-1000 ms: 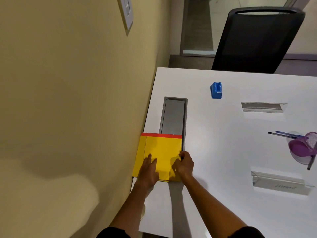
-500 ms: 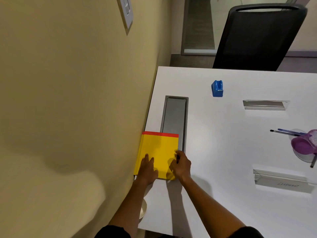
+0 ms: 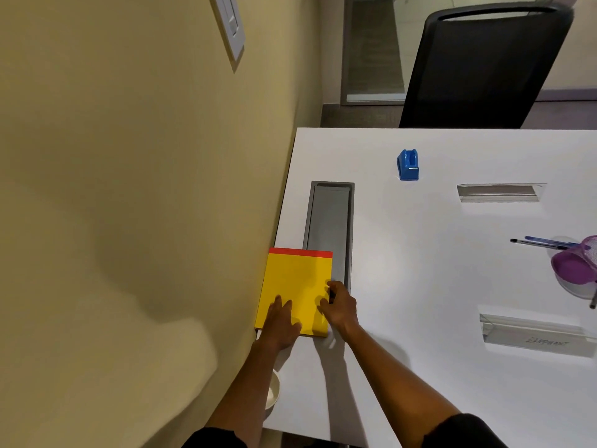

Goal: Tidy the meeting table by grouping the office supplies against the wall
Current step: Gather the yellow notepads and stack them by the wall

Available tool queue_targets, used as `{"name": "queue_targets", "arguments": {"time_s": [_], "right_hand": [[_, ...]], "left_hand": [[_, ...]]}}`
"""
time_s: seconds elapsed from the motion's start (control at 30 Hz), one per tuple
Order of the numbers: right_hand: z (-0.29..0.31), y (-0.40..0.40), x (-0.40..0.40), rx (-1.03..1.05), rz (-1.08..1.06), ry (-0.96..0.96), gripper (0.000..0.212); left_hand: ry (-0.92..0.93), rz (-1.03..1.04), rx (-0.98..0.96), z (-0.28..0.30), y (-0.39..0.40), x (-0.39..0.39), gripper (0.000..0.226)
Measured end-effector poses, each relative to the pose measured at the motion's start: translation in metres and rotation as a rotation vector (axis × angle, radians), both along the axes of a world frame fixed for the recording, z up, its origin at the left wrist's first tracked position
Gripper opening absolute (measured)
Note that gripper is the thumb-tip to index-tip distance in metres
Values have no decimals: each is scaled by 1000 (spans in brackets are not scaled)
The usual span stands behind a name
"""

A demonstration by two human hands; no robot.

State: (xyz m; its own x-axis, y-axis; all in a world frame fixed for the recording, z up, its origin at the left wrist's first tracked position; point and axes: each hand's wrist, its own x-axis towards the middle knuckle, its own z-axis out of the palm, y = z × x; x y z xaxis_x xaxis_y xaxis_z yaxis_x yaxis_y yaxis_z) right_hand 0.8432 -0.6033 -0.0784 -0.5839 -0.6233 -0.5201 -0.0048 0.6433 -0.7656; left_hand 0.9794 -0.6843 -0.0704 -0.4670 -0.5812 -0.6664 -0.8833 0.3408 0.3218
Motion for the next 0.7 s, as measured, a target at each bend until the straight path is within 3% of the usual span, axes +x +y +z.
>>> {"name": "queue_targets", "arguments": {"time_s": [0.13, 0.27, 0.47, 0.7], "right_hand": [[9, 4, -10, -29, 24, 38, 53], [27, 25, -32, -97, 3, 302, 54], [34, 57, -74, 194, 218, 654, 76], [62, 104, -82, 284, 132, 828, 81]], "left_hand": [[-23, -29, -59, 8, 6, -3, 70], [-16, -67, -161, 20, 12, -15, 75], [56, -82, -289, 45, 33, -45, 77], [110, -195, -368, 78, 75, -62, 77]]}}
